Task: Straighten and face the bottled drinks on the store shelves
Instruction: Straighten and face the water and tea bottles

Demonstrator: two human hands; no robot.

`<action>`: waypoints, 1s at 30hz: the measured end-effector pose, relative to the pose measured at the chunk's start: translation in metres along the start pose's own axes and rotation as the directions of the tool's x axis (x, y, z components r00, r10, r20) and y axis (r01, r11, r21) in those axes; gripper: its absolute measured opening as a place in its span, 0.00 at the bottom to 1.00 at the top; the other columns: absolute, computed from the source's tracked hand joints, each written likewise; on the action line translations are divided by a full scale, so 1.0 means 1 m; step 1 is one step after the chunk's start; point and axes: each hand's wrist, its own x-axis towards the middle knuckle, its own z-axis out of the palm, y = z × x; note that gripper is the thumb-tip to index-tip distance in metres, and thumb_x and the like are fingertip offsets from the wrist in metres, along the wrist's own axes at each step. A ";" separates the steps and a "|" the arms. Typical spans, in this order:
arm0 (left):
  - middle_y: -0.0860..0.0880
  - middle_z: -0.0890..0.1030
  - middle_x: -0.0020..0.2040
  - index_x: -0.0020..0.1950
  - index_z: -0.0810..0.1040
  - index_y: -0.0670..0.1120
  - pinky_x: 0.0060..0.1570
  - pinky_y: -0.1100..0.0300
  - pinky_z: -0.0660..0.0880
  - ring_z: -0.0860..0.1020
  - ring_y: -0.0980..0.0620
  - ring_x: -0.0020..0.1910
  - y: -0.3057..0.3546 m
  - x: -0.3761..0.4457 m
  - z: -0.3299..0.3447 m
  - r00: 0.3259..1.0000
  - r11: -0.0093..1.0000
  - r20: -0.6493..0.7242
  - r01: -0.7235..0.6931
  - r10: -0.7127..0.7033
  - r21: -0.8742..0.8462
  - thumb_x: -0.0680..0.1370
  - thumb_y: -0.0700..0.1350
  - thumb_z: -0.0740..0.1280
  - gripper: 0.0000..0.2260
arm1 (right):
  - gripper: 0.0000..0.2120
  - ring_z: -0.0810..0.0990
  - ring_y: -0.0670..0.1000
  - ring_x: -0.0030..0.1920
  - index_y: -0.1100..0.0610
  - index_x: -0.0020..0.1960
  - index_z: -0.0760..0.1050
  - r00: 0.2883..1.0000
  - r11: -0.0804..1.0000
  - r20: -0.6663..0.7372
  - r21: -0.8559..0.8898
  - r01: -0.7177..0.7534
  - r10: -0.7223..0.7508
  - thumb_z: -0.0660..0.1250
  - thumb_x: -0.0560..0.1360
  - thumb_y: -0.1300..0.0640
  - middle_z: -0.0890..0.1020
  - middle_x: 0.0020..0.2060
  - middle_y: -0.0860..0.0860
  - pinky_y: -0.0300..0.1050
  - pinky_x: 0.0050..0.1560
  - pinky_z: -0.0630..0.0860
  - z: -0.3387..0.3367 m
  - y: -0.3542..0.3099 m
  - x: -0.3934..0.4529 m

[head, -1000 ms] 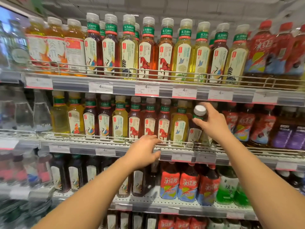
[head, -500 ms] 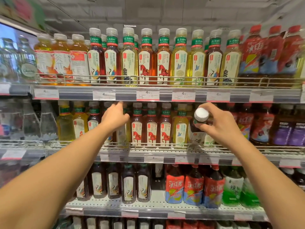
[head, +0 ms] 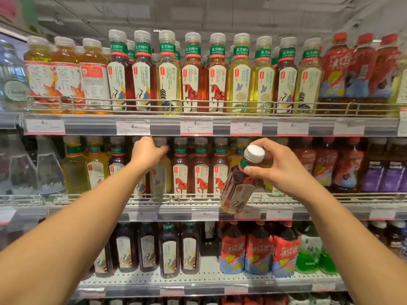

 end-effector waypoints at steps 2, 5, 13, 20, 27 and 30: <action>0.47 0.84 0.47 0.53 0.81 0.45 0.46 0.53 0.79 0.82 0.48 0.47 -0.007 -0.001 -0.006 0.999 0.993 0.033 -0.001 0.005 -0.119 0.75 0.50 0.75 0.12 | 0.20 0.83 0.48 0.52 0.46 0.56 0.77 1.000 1.000 0.002 0.018 0.002 -0.002 0.81 0.68 0.50 0.84 0.50 0.44 0.59 0.57 0.80 0.012 0.000 0.005; 0.51 0.85 0.48 0.55 0.81 0.48 0.47 0.54 0.80 0.83 0.52 0.48 -0.017 -0.006 -0.014 0.992 0.968 0.121 -0.010 0.042 -0.252 0.74 0.51 0.76 0.13 | 0.20 0.83 0.47 0.53 0.45 0.56 0.77 1.000 0.999 -0.006 0.050 -0.001 0.002 0.82 0.68 0.50 0.85 0.50 0.44 0.60 0.58 0.79 0.030 -0.003 0.016; 0.55 0.84 0.53 0.58 0.79 0.55 0.59 0.47 0.79 0.81 0.55 0.54 -0.043 -0.038 -0.033 0.963 0.929 0.208 -0.090 0.173 -0.359 0.74 0.50 0.76 0.14 | 0.21 0.84 0.46 0.54 0.45 0.58 0.77 0.999 0.993 0.001 0.111 0.047 -0.048 0.81 0.69 0.49 0.85 0.52 0.44 0.60 0.59 0.80 0.076 -0.030 0.040; 0.52 0.85 0.51 0.56 0.79 0.52 0.56 0.42 0.79 0.82 0.53 0.52 -0.053 -0.070 -0.068 0.963 0.879 -0.040 -0.261 0.268 -0.399 0.75 0.49 0.76 0.12 | 0.23 0.83 0.44 0.54 0.48 0.61 0.77 0.995 0.988 0.004 0.119 0.099 -0.100 0.80 0.69 0.48 0.84 0.53 0.43 0.57 0.60 0.80 0.101 -0.053 0.056; 0.45 0.85 0.53 0.55 0.80 0.50 0.56 0.34 0.78 0.81 0.38 0.54 -0.060 -0.081 -0.126 0.941 0.815 -0.153 -0.337 0.301 -0.470 0.73 0.53 0.76 0.14 | 0.21 0.83 0.48 0.51 0.51 0.60 0.77 0.982 0.983 -0.100 0.073 0.170 -0.162 0.79 0.71 0.48 0.84 0.50 0.44 0.56 0.55 0.78 0.139 -0.065 0.067; 0.46 0.85 0.51 0.55 0.80 0.48 0.56 0.36 0.78 0.82 0.39 0.52 -0.068 -0.084 -0.139 0.937 0.830 -0.188 -0.349 0.295 -0.435 0.73 0.53 0.76 0.15 | 0.21 0.83 0.49 0.52 0.50 0.61 0.76 0.978 0.982 -0.113 0.047 0.183 -0.177 0.78 0.72 0.48 0.84 0.50 0.45 0.54 0.56 0.78 0.160 -0.067 0.073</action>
